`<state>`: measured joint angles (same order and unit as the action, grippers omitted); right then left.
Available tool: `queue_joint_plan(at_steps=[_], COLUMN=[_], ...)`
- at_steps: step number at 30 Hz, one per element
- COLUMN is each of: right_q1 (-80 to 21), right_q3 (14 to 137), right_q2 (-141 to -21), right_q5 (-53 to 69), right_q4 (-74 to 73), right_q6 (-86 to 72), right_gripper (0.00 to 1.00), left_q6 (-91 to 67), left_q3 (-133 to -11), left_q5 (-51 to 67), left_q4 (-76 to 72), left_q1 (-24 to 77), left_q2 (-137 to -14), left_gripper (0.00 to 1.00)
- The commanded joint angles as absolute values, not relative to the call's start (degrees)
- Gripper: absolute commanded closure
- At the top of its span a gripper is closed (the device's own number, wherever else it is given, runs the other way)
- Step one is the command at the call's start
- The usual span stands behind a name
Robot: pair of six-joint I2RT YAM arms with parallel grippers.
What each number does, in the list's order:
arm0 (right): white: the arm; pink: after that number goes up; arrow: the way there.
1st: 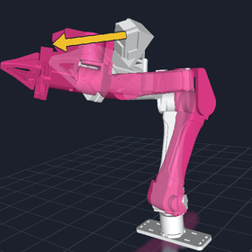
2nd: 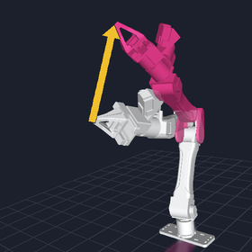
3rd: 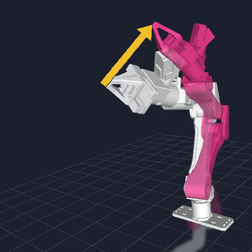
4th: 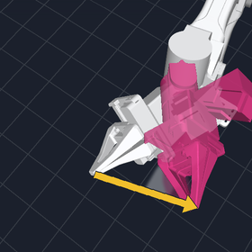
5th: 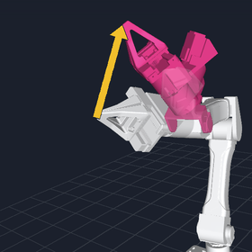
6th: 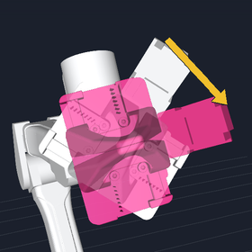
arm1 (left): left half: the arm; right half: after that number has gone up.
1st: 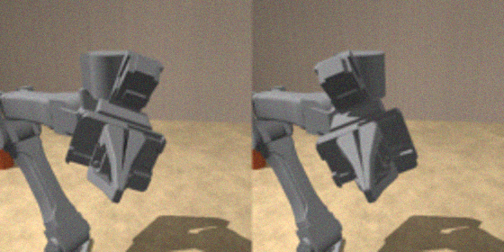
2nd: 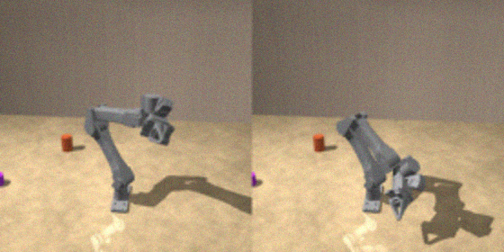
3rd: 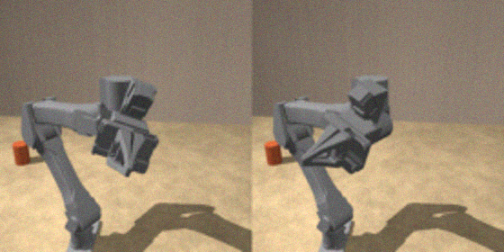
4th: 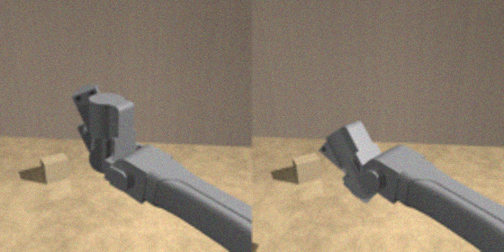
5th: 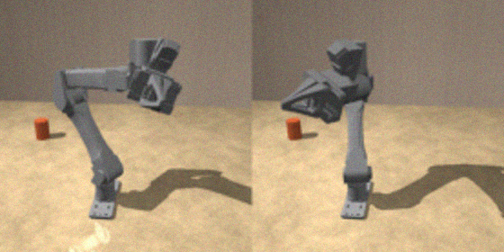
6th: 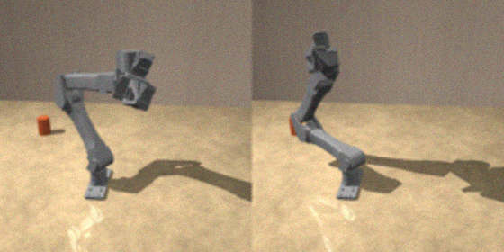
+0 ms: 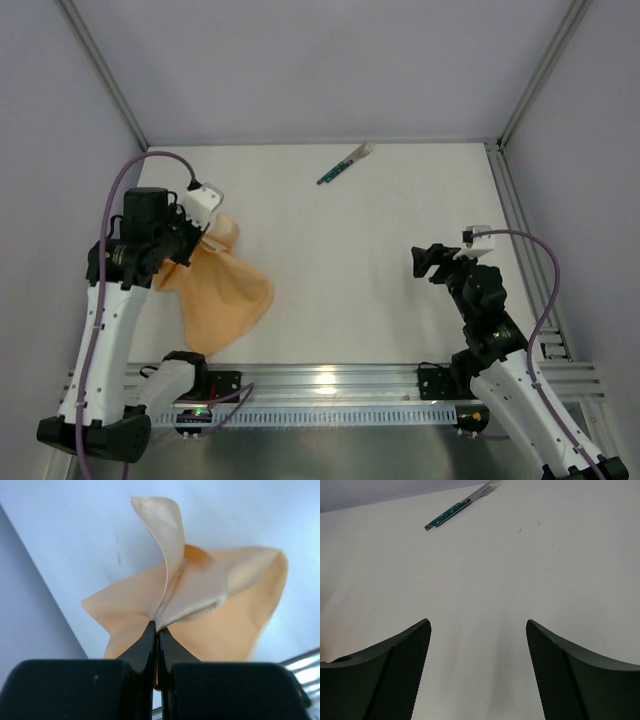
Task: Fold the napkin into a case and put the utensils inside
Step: Pick up the crumpled napkin from the corner of the board, then place the crumpled napkin at the center of the board.
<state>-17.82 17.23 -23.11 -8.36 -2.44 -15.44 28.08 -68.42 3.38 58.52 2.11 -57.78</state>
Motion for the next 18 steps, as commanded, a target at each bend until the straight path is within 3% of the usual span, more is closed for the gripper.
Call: queue_joint_plan(at_steps=[1, 6, 10, 18], right_q1=[-17.75, -17.75, -17.84, -17.75], right_q3=[23.27, 31.27, 34.01, 34.36], right_q2=[-27.23, -34.62, -36.03, -41.04], right_q5=[-0.8, 6.49, 10.18, 12.3], right_q4=[-3.6, -9.04, -10.81, -10.81], right_q6=[-15.47, -14.94, -14.33, -15.9], right_gripper=[0.2, 0.22, 0.22, 0.23], left_q6=[20.67, 12.75, 12.65, 17.75], left_q3=[-80.57, -98.84, -105.1, -95.9], left_q5=[10.98, 20.46, 21.9, 13.98], left_q4=[72.75, 78.3, 78.05, 61.55], left_q1=[9.39, 13.01, 13.53, 15.72], left_q2=[-55.45, -61.6, -65.38, -80.21], left_gripper=[1.0, 1.0, 1.0, 0.98])
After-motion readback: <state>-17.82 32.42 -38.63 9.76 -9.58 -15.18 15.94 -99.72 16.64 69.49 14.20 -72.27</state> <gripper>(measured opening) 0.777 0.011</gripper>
